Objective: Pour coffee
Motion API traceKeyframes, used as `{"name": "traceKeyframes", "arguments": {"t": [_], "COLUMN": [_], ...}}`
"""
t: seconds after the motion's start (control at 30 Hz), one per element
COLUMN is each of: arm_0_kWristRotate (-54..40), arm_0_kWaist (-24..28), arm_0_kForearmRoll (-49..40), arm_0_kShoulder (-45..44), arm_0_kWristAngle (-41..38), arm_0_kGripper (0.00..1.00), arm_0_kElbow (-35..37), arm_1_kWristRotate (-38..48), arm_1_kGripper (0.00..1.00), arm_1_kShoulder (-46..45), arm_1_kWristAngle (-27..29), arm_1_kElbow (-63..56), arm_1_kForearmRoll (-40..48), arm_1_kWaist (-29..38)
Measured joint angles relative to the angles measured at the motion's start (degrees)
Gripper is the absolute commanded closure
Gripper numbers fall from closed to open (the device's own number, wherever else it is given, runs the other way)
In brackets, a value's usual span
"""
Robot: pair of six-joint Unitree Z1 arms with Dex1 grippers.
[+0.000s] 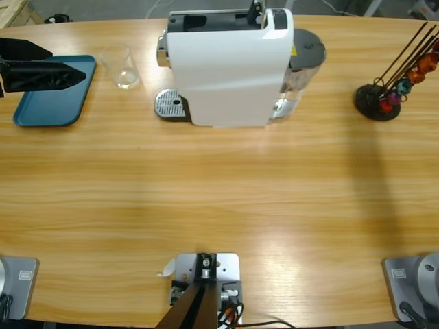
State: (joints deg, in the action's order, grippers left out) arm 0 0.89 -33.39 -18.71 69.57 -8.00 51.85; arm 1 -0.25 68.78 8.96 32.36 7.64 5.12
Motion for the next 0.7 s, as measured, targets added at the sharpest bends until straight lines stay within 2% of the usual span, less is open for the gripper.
{"name": "traceKeyframes", "arguments": {"t": [0.33,0.53,0.6,0.7], "arm_0_kWristRotate": [0.00,0.04,0.23,0.46], "arm_0_kWaist": [0.00,0.00,0.00,-0.03], "arm_0_kForearmRoll": [0.02,0.05,0.05,0.06], "arm_0_kShoulder": [0.00,0.00,0.00,-0.24], "arm_0_kWristAngle": [0.00,0.00,0.00,0.00], "arm_0_kGripper": [0.018,0.018,0.018,0.018], "arm_0_kElbow": [-0.66,-0.73,-0.78,-1.41], "arm_1_kWristRotate": [0.00,-0.16,-0.17,-1.39], "arm_1_kGripper": [0.873,0.869,0.869,0.869], "arm_1_kShoulder": [-0.16,-4.65,-7.14,-9.92], "arm_1_kWristAngle": [1.00,1.30,-1.17,-11.76], "arm_1_kElbow": [4.65,8.49,10.48,11.91], "arm_1_kForearmRoll": [-1.03,-7.52,-10.06,-12.94], "arm_1_kWaist": [0.00,0.72,3.21,6.78]}}
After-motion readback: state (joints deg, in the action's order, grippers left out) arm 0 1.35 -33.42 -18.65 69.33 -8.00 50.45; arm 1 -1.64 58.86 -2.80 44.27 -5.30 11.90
